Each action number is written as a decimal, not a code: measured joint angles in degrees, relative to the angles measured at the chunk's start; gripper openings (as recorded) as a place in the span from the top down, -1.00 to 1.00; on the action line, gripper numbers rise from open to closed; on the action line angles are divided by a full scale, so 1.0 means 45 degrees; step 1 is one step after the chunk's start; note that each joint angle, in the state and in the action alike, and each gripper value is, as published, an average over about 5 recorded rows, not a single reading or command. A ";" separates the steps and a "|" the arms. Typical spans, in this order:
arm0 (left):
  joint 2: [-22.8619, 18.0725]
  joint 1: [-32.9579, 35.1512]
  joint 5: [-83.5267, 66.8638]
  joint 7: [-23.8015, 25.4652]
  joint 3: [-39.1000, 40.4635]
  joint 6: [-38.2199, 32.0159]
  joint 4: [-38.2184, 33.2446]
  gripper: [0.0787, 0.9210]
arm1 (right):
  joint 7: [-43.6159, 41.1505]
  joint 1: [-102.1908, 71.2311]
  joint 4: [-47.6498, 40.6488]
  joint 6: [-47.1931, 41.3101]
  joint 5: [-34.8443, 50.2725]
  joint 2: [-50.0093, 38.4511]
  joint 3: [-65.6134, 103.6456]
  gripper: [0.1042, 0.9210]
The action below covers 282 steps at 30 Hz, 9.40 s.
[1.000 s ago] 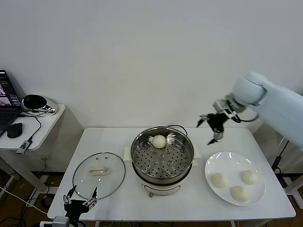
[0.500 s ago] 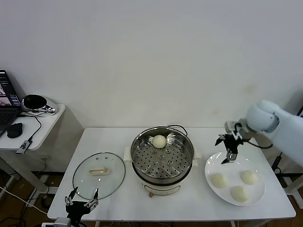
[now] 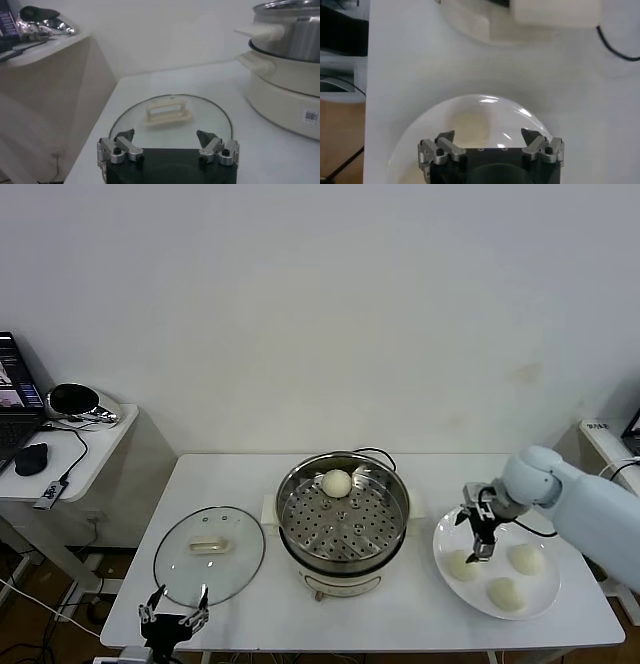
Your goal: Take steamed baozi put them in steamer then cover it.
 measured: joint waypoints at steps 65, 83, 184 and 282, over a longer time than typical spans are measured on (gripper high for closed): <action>0.0243 -0.0538 0.0060 0.0058 0.0191 -0.0020 0.0010 -0.77 | -0.0835 0.7189 0.0452 -0.0985 0.3811 0.0620 -0.4011 -0.22; -0.0018 -0.0510 -0.0039 -0.0102 0.0093 -0.0053 -0.0558 -0.77 | -0.0067 0.9118 -0.0292 -0.2837 0.6190 0.5138 -0.6414 -0.23; -0.0669 0.0100 0.0293 0.0086 0.0198 0.0287 -0.0838 -0.77 | -0.1648 -0.0432 0.1409 0.2258 -0.1358 -0.2151 -0.0131 -0.76; -0.1155 -0.0386 0.0024 -0.0145 -0.0202 0.0298 -0.1302 -0.77 | -0.2567 0.8113 -0.1353 1.0486 0.1916 0.6153 -0.4560 0.00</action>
